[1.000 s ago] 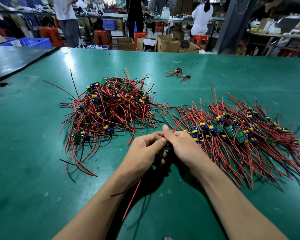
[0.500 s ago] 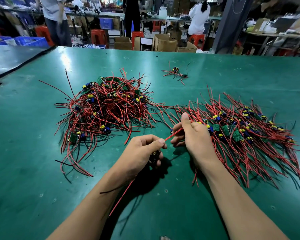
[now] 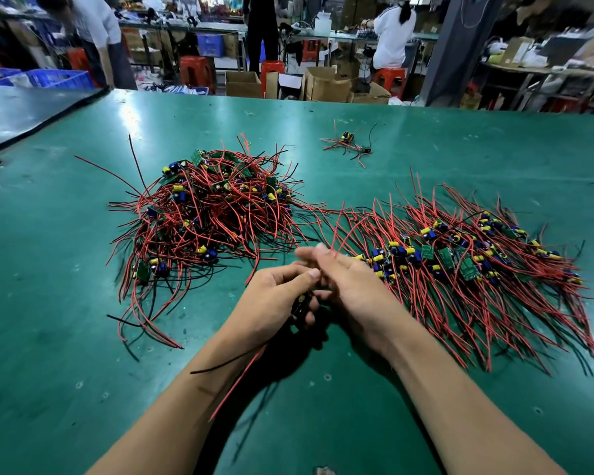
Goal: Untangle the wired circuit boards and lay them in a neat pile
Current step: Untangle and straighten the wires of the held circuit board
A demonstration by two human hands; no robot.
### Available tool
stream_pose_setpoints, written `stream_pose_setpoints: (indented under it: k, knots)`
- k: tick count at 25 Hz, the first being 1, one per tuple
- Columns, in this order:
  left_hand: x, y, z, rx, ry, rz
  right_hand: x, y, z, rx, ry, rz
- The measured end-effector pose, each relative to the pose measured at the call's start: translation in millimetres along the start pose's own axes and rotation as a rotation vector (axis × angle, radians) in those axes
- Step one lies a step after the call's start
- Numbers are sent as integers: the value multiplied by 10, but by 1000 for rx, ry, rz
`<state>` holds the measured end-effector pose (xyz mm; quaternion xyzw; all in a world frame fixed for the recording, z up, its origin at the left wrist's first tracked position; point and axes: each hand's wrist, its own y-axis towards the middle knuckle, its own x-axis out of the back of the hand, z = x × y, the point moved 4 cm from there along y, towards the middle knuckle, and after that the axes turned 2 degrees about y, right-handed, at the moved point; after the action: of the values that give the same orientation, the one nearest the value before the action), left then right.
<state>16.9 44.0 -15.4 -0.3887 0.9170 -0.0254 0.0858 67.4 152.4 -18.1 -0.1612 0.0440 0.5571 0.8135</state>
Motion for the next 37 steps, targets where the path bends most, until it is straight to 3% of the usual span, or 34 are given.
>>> stream_pose_setpoints:
  k: [4,8,12,19,23,28,33,37]
  knots:
    - [7,2,1,15,9,-1,-39,-17,-32,-18,-30,39]
    - [-22,-31,-15,22,-5,59,140,57,78,37,-8,-103]
    - [-42,-51,-24,21,60,96,307,75,160,21,212,-175]
    - [-34,-84,-30,65,53,193,356,25,213,-127,669,-49]
    - [-22,-79,-41,85,28,187,337,-1,233,-152,731,45]
    - [48,-17,-83,60,-140,-31,225,51,140,-70,372,9]
    - [181,-16,-251,-73,-254,-214,56,-49,88,342,-583,11]
    - [216,-45,-302,-111,-236,-261,-73,-124,50,460,-709,-4]
